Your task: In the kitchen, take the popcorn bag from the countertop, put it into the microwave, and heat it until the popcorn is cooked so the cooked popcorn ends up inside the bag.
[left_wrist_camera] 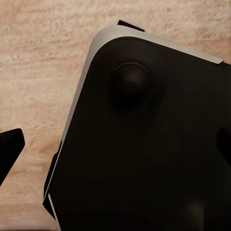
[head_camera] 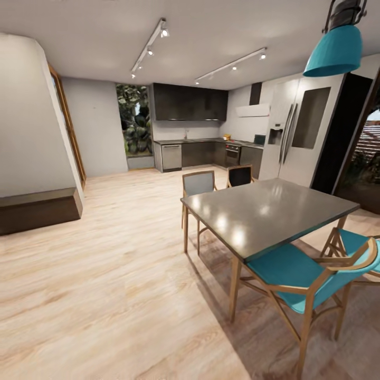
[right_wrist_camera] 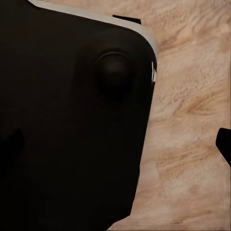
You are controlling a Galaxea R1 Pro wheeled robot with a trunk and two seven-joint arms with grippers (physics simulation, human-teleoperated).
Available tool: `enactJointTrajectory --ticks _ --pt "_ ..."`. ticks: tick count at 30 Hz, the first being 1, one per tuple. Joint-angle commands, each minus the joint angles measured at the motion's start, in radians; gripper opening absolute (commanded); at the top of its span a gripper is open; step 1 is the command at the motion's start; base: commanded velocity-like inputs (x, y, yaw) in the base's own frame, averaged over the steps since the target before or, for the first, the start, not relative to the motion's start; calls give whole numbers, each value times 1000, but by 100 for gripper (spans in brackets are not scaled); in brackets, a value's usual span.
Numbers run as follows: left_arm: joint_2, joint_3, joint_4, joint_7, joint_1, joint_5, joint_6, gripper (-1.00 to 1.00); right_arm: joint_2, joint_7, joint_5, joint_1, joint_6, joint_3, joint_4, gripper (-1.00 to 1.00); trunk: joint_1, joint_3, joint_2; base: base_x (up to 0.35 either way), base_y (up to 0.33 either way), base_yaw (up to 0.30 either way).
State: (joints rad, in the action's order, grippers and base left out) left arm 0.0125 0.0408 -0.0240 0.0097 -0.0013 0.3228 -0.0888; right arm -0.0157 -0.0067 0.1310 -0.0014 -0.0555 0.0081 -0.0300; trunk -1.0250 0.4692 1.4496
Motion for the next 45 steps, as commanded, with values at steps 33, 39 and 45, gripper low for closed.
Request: enactJointTrajectory --ticks 33,39,45 --pt "0 3 -1 -1 0 -1 0 100 0 -1 45 0 0 0 1 100 0 1 0 70 0 297" --pt "0 2 -1 -1 0 -1 1 100 0 -1 45 0 0 0 1 100 0 1 0 322 0 297" --pt "0 3 -1 -1 0 -1 5 100 -2 -1 47 0 -3 -2 0 100 0 1 0 324 0 122"
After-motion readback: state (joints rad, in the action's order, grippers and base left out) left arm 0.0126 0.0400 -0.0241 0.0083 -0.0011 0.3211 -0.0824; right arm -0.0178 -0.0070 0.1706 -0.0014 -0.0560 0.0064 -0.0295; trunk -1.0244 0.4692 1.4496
